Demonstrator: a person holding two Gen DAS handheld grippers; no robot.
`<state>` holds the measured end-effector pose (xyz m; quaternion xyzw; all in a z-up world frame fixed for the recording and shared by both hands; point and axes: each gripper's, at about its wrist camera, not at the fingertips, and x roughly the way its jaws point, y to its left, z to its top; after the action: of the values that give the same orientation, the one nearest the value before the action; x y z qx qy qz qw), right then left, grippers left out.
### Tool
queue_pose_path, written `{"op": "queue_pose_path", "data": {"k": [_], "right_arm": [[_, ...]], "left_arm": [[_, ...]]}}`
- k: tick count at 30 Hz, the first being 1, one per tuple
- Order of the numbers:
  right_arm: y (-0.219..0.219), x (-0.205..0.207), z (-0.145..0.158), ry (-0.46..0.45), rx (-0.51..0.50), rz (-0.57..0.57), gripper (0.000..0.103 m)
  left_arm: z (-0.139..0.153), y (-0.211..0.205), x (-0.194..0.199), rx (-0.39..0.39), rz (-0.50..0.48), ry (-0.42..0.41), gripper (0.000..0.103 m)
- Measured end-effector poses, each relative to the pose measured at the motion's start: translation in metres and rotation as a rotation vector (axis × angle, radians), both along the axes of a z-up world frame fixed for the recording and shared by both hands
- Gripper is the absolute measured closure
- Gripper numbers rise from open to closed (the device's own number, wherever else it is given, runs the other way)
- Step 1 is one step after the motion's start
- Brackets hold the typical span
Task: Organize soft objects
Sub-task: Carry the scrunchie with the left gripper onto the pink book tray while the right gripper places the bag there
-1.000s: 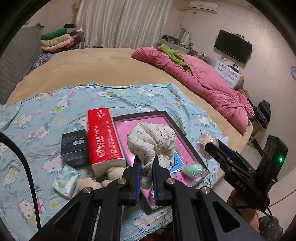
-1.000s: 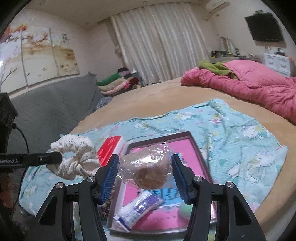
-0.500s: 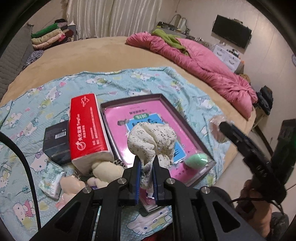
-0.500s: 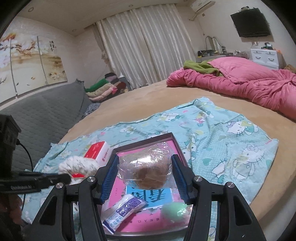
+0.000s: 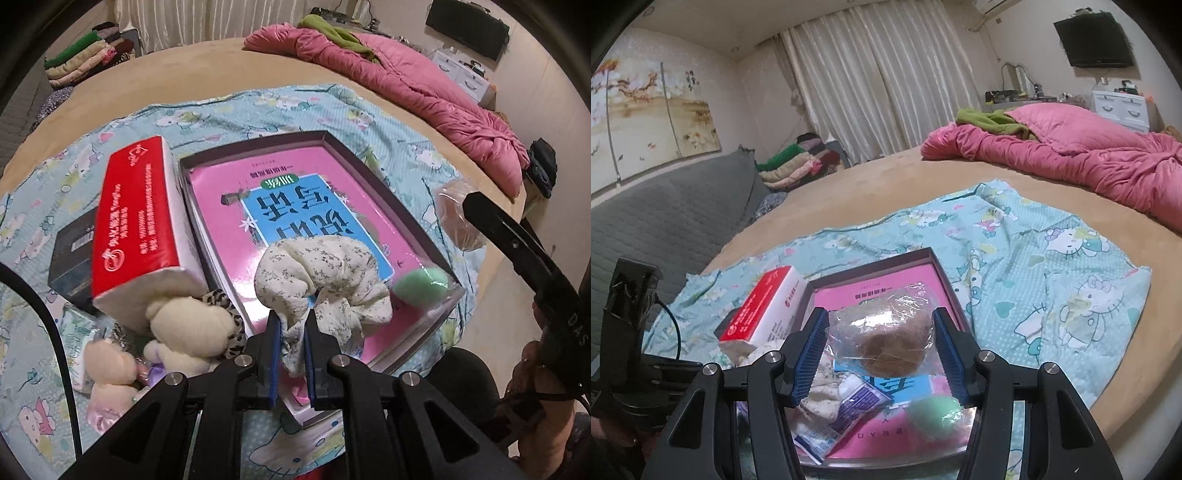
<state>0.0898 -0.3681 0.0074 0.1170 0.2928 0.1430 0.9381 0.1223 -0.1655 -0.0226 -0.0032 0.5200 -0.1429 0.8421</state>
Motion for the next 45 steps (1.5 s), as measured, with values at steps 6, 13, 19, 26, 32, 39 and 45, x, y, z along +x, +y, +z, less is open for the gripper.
{"op": "queue_pose_path", "data": {"k": [6, 13, 19, 26, 32, 39, 45], "right_arm": [[0.009, 0.007, -0.011, 0.047, -0.061, 0.012, 0.044], [0.013, 0.015, -0.027, 0.113, -0.088, 0.027, 0.044], [0.027, 0.017, -0.039, 0.195, -0.153, 0.086, 0.044], [0.037, 0.019, -0.049, 0.239, -0.191, 0.127, 0.043], [0.044, 0.021, -0.053, 0.262, -0.216, 0.149, 0.043], [0.041, 0.021, -0.052, 0.263, -0.206, 0.134, 0.041], [0.041, 0.019, -0.052, 0.285, -0.196, 0.142, 0.041]], "left_arm": [[-0.011, -0.007, 0.007, 0.033, -0.008, 0.021, 0.092], [-0.020, -0.005, 0.016, 0.044, 0.008, 0.045, 0.091], [-0.022, 0.000, 0.018, 0.031, 0.028, 0.052, 0.091], [-0.025, 0.004, 0.023, 0.022, 0.040, 0.065, 0.085], [-0.025, 0.004, 0.023, 0.024, 0.036, 0.064, 0.082], [-0.022, 0.006, 0.021, 0.011, 0.035, 0.065, 0.076], [-0.018, 0.008, 0.018, -0.009, 0.031, 0.062, 0.066]]}}
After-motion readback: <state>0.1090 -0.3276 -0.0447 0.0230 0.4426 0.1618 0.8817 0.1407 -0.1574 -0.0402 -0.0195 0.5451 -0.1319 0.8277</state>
